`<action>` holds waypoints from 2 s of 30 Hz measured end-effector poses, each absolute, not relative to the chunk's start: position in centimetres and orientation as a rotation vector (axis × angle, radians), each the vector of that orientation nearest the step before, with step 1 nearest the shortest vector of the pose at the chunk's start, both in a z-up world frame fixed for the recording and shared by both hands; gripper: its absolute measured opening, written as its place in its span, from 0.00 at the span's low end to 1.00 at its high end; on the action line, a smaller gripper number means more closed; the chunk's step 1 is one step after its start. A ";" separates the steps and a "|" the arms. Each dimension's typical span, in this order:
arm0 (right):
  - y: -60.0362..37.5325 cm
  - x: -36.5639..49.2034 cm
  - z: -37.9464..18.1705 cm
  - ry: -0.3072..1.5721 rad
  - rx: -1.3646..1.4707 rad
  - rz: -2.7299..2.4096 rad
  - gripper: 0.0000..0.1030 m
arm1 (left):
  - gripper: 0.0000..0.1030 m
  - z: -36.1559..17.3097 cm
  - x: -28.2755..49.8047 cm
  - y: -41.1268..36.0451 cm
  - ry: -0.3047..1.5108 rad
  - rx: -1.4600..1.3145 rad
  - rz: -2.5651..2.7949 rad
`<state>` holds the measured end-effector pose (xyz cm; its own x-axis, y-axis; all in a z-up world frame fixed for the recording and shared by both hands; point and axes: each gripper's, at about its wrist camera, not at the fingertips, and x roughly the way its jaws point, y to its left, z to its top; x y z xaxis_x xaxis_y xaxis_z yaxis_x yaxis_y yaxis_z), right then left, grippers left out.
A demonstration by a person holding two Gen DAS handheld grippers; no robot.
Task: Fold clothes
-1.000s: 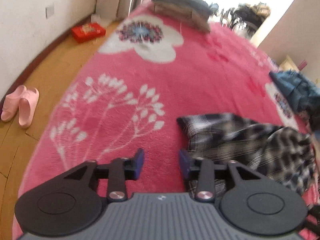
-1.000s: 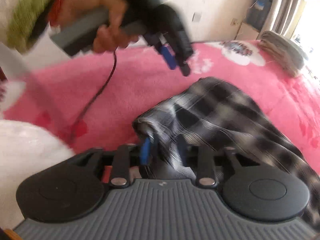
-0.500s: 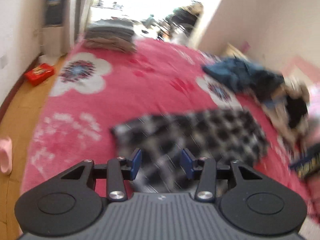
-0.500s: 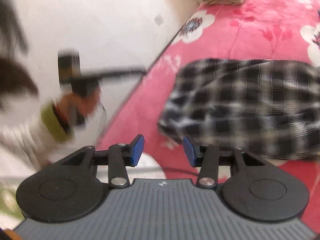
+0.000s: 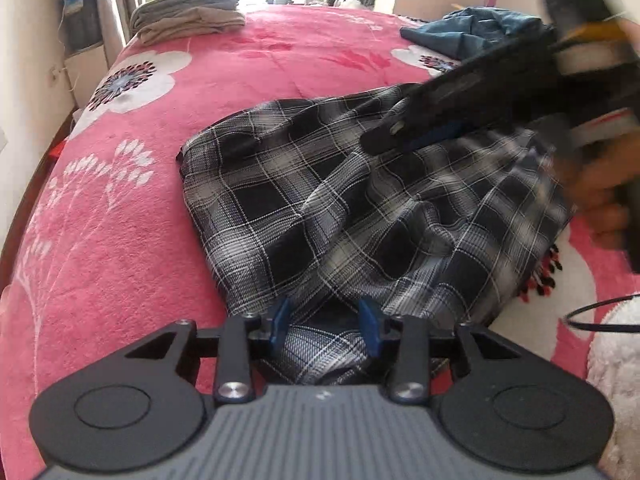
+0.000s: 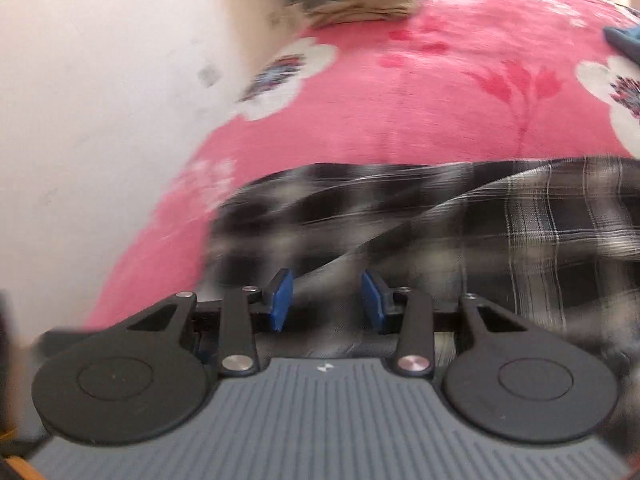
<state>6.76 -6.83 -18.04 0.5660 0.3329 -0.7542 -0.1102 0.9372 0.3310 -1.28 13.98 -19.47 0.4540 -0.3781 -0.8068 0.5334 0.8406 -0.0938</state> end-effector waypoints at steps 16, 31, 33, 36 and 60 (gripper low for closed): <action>-8.4 8.7 -20.5 0.916 0.328 0.209 0.29 | 0.41 -20.0 -1.6 15.1 0.905 0.112 -0.594; -18.1 2.6 -18.1 0.858 0.559 -0.030 0.31 | 0.44 -20.1 10.1 14.2 0.950 -0.061 -0.427; -18.8 2.4 -19.4 0.887 0.572 -0.047 0.31 | 0.52 -21.0 10.6 13.7 0.938 -0.054 -0.418; -19.3 2.2 -21.3 0.910 0.587 -0.032 0.31 | 0.55 -20.0 10.0 13.1 0.919 -0.029 -0.429; -30.0 -4.0 -19.5 0.666 0.735 -0.313 0.23 | 0.63 -18.5 12.0 12.9 0.862 0.025 -0.294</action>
